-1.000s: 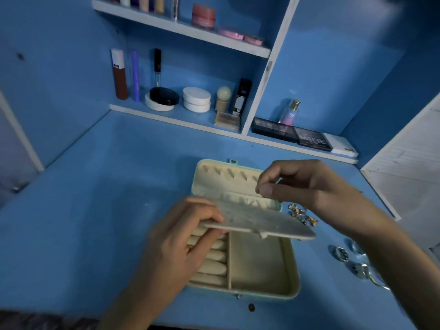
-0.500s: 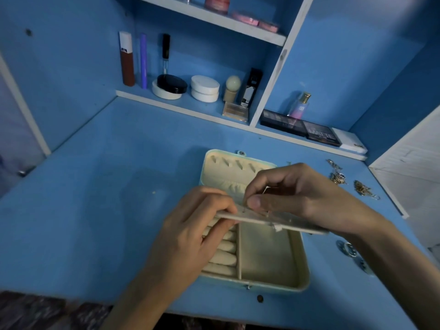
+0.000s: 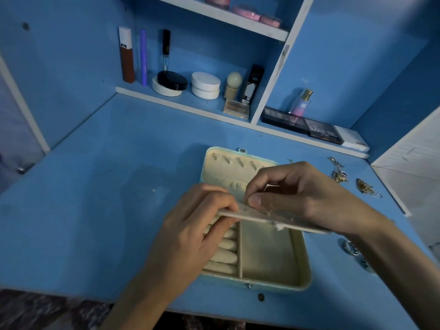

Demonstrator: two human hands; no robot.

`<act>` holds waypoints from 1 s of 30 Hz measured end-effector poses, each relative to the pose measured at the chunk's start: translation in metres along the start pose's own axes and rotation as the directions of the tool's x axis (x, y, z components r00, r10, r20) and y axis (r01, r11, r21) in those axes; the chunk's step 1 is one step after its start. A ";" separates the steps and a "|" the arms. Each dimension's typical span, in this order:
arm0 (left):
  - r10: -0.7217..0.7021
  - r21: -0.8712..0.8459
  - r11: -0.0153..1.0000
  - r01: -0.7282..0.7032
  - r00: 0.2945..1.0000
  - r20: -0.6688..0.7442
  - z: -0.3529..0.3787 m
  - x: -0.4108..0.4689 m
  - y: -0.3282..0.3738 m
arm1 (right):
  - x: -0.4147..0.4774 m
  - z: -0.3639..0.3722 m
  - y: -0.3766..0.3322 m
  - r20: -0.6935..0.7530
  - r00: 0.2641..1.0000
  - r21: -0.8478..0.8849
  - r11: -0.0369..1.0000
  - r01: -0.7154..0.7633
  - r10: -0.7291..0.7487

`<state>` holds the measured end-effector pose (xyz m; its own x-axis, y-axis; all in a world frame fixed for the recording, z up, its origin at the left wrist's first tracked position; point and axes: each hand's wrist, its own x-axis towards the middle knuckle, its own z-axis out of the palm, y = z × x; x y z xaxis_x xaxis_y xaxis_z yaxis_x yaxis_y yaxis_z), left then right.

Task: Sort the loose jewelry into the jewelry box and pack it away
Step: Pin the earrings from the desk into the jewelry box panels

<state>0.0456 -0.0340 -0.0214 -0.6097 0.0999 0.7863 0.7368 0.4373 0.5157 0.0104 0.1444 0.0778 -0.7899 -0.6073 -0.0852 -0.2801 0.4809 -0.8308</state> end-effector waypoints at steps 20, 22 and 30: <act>-0.010 -0.006 1.000 0.010 1.000 0.004 0.001 0.001 0.001 | 0.000 0.001 0.003 -0.005 0.999 0.011 0.999 0.045 -0.045; -0.013 -0.008 1.000 0.013 1.000 0.005 0.000 0.001 0.001 | 0.000 0.001 0.003 -0.002 0.999 0.014 0.999 0.045 -0.045; -0.012 0.009 1.000 0.012 1.000 0.010 0.000 0.002 0.002 | 0.004 -0.006 -0.007 0.093 0.993 -0.154 0.985 0.080 -0.066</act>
<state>0.0461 -0.0333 -0.0191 -0.6213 0.1039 0.7766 0.7268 0.4468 0.5217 0.0061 0.1427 0.0869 -0.7155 -0.6939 -0.0813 -0.4230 0.5229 -0.7401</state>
